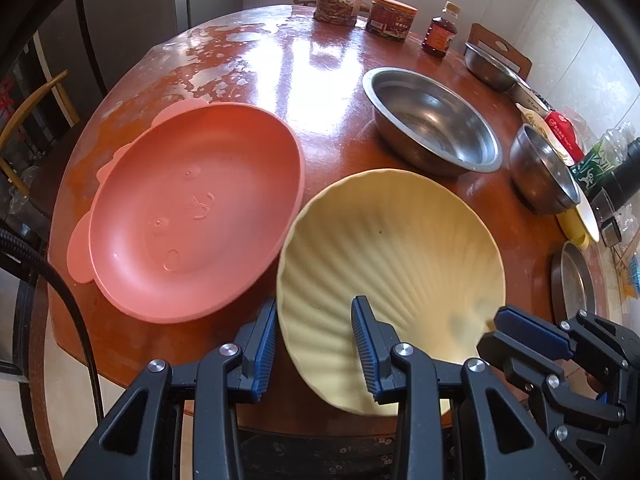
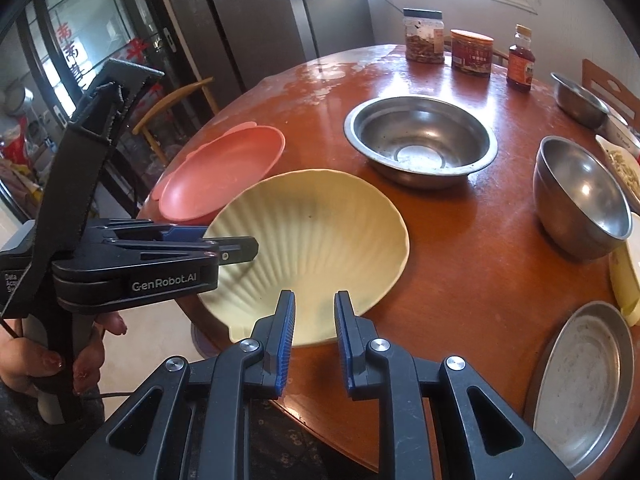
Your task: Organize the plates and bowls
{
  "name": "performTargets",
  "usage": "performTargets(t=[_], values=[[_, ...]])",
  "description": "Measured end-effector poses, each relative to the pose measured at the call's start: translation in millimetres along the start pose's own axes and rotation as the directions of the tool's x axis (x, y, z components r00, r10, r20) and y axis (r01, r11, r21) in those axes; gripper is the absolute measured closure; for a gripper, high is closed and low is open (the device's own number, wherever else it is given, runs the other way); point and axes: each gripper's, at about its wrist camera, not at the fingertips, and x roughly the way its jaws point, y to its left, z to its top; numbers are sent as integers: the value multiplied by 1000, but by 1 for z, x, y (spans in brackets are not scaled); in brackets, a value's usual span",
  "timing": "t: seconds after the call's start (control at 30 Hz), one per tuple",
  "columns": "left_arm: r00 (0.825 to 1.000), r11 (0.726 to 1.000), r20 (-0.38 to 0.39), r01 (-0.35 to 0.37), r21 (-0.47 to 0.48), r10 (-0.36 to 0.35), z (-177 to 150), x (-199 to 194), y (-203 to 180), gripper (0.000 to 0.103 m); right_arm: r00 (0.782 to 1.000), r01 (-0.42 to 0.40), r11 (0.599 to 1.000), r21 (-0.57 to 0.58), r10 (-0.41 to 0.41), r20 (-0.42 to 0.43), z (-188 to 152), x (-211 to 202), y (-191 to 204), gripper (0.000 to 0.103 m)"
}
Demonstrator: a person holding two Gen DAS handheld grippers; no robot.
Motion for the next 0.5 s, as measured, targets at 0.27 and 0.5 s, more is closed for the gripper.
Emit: performTargets(t=[0.27, 0.5], values=[[999, 1000, 30, 16, 25, -17, -9, -17, -10, 66, 998, 19, 999, 37, -21, 54, 5, -12, -12, 72], [999, 1000, 50, 5, 4, -6, -13, -27, -4, 65, 998, 11, 999, 30, -13, 68, 6, -15, -9, 70]])
